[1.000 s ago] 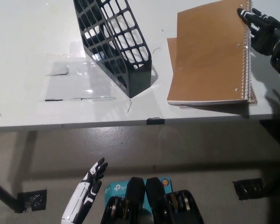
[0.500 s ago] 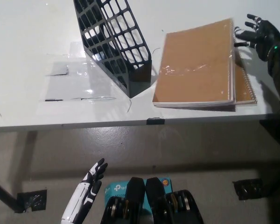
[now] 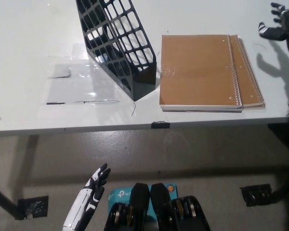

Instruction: Use the right hand to pick up a book from the book holder on the left side and put it on another book on the right side

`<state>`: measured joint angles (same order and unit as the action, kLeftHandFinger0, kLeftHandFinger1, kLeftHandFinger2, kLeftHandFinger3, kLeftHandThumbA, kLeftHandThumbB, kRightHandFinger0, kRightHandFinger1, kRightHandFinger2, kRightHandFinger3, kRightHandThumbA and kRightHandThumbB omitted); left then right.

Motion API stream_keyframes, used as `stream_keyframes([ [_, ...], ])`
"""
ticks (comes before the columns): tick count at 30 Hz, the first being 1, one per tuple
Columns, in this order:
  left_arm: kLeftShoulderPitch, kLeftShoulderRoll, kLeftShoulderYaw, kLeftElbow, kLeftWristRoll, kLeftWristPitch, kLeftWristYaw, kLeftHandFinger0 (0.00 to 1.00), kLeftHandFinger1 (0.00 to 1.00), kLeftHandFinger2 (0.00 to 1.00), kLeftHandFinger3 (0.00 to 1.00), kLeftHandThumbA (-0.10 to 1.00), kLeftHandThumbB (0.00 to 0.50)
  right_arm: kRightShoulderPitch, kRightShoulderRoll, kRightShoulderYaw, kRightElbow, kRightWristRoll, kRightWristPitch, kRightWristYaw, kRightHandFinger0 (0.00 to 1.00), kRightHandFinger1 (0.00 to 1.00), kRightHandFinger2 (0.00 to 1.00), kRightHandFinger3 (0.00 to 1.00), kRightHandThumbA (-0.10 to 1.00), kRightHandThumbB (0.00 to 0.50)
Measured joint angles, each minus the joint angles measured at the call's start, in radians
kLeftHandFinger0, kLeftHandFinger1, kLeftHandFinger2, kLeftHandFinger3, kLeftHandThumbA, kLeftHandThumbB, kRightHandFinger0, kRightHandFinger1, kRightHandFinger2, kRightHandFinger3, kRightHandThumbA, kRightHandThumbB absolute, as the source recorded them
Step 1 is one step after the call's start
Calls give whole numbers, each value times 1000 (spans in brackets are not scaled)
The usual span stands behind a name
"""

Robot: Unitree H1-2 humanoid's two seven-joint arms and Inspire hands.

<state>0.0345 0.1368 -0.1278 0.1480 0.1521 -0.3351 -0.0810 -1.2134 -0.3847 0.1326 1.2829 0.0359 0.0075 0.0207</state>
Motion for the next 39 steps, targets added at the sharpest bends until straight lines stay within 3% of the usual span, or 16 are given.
stream_keyframes([
  [1,0,0,0,0,0,0,0,1000,1000,1000,1000,1000,273,6,-3,-8,-30,0,-2,-1,1000,1000,1000,1000,485,286],
  [5,-5,-1,0,5,0,1,0,1000,1000,1000,1000,1000,277,53,-8,-37,-213,2,3,0,1000,1000,1000,1000,554,261],
  [7,-9,0,1,10,0,2,0,1000,1000,1000,1000,1000,285,85,-6,-44,-292,2,10,0,1000,1000,1000,1000,605,295],
  [13,-29,0,2,24,0,6,0,1000,1000,1000,1000,1000,287,211,8,-53,-511,3,35,2,1000,1000,1000,1000,658,262],
  [17,-47,0,4,35,0,8,0,1000,1000,1000,1000,1000,267,308,22,-53,-641,4,50,2,1000,1000,1000,1000,604,254],
  [21,-72,0,7,45,0,9,0,1000,1000,1000,1000,1000,282,411,42,-52,-765,6,64,2,1000,1000,1000,1000,515,250],
  [25,-103,0,9,55,0,12,0,1000,1000,1000,1000,1000,268,517,66,-49,-892,11,76,3,1000,1000,1000,1000,558,248],
  [28,-124,0,12,63,0,13,0,1000,1000,1000,1000,1000,258,583,79,-45,-976,12,86,3,1000,1000,1000,1000,531,215],
  [31,-149,0,15,72,0,13,0,1000,1000,1000,1000,1000,274,646,94,-41,-1066,13,94,3,1000,1000,1000,1000,522,199],
  [35,-178,0,17,87,0,14,0,1000,1000,1000,1000,1000,282,718,111,-35,-1192,13,100,5,1000,1000,1000,1000,524,215],
  [39,-202,1,19,101,0,14,0,1000,1000,1000,1000,1000,269,769,127,-30,-1322,14,107,7,1000,1000,1000,1000,532,197],
])
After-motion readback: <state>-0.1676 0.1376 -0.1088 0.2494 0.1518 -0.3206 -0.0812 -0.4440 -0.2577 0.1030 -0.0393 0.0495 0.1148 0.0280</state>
